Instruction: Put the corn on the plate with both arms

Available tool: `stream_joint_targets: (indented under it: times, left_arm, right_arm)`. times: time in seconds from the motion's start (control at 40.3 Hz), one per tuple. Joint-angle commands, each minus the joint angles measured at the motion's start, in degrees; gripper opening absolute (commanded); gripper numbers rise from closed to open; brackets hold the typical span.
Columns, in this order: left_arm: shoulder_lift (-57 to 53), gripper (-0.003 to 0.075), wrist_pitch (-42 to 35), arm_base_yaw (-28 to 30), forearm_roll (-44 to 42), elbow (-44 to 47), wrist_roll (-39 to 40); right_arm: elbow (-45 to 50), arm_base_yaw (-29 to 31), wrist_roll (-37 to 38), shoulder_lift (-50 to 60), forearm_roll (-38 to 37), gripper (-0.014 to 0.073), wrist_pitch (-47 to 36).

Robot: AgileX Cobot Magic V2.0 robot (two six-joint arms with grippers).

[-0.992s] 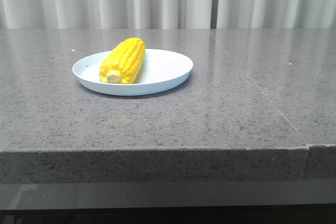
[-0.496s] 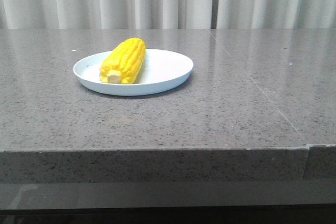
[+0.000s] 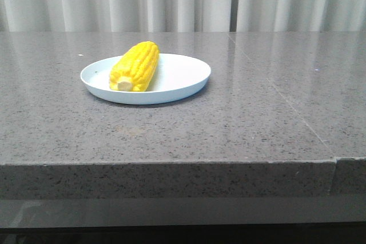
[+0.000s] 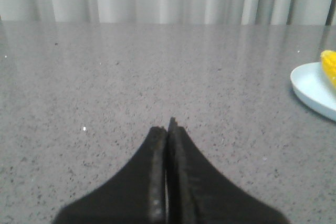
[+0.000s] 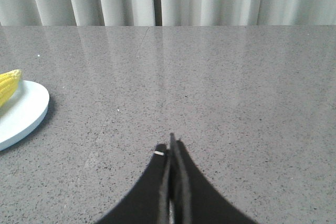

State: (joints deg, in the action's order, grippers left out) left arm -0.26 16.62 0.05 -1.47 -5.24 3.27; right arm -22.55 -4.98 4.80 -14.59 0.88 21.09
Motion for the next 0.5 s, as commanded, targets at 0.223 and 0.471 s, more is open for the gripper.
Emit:
stream_joint_targets:
  times: [0.223, 0.471]
  left_arm:
    - [-1.1, -0.002, -12.69, 0.48, 0.74, 5.64, -0.05]
    - [-1.1, -0.002, -12.64, 0.48, 0.74, 5.64, -0.05]
  right_arm:
    - [-1.59, 0.22, -0.55, -0.46, -0.44, -0.0091, -4.36]
    - [-1.59, 0.22, -0.55, -0.46, -0.44, -0.0091, -4.36]
